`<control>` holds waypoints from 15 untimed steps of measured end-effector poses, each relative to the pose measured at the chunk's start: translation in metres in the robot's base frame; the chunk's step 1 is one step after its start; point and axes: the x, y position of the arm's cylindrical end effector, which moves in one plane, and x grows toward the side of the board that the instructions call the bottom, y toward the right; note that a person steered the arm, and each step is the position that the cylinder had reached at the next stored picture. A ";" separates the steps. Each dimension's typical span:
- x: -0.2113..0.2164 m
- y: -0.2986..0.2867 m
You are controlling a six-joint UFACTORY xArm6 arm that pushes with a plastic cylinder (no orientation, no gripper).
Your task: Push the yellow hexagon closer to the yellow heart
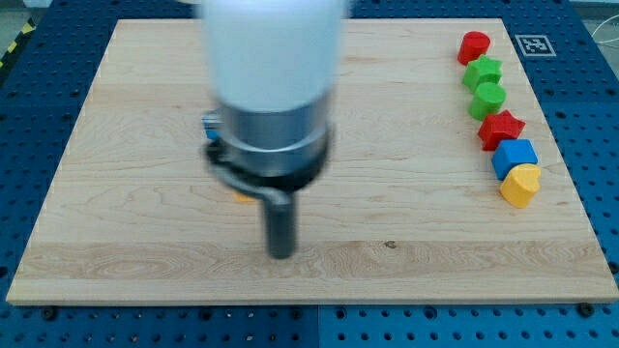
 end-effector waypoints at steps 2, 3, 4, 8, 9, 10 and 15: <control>-0.049 -0.093; -0.078 -0.102; -0.078 -0.072; -0.092 0.058; -0.086 0.093; -0.061 0.123; -0.071 0.218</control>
